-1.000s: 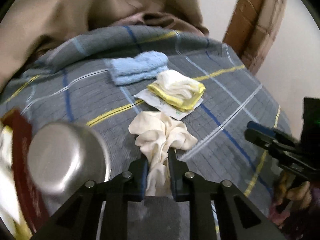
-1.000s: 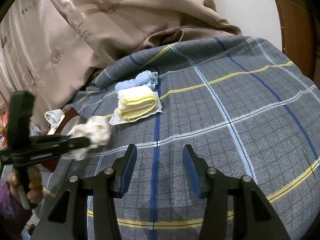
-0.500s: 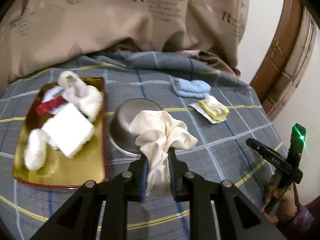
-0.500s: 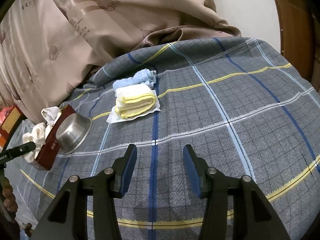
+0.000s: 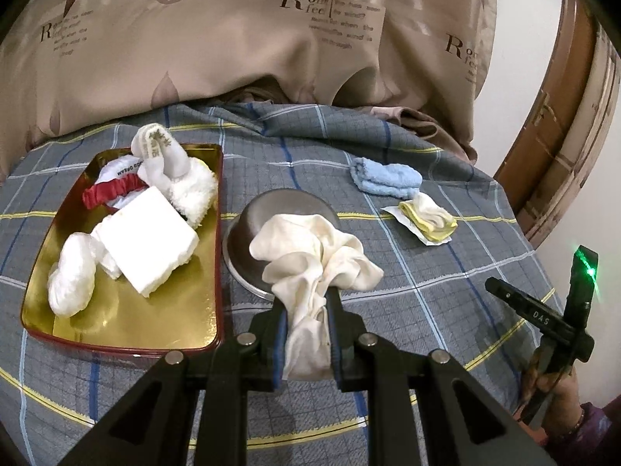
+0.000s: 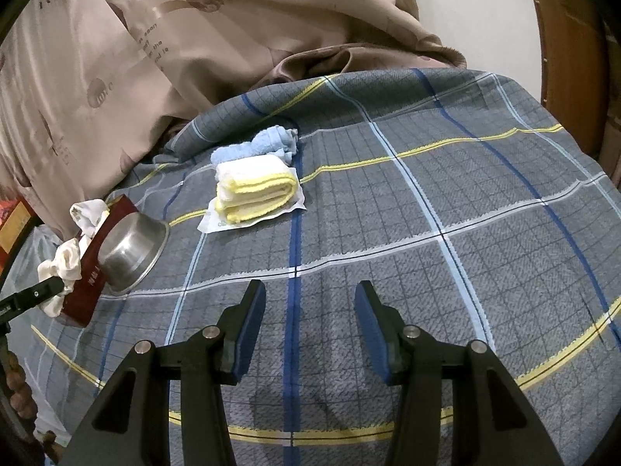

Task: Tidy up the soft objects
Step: 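Carry the cream cloth with the left gripper while the right gripper grasps the blue towel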

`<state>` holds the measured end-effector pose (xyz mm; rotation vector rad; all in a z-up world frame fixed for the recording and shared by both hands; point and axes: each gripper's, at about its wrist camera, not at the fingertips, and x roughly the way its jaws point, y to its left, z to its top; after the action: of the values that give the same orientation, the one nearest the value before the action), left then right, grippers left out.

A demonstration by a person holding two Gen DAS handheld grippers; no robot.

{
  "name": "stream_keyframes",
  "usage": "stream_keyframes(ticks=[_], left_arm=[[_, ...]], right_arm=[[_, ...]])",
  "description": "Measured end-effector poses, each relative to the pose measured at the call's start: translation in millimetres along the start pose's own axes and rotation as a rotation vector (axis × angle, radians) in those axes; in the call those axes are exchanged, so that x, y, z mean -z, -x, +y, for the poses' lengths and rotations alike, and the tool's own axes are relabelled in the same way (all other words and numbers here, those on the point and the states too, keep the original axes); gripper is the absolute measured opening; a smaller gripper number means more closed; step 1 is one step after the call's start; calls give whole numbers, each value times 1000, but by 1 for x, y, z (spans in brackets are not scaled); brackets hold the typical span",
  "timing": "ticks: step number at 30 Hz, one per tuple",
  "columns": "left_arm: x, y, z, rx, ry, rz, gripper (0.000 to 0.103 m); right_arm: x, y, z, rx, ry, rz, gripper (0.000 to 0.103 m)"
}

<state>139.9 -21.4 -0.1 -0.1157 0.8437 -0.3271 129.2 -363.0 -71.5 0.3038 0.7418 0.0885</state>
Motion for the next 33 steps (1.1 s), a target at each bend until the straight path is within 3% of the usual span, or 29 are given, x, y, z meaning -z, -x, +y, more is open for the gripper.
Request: stream_keyframes(ticks=[14, 25, 33], left_arm=[[7, 0, 1, 15, -13, 2, 18], [-2, 19, 6, 26, -15, -50, 18], [-3, 18, 10, 29, 1, -46, 18]], right_arm=[[-1, -5, 8, 61, 35, 30, 47], [-53, 5, 77, -31, 204, -19, 48], [-81, -19, 94, -73, 220, 34, 49]])
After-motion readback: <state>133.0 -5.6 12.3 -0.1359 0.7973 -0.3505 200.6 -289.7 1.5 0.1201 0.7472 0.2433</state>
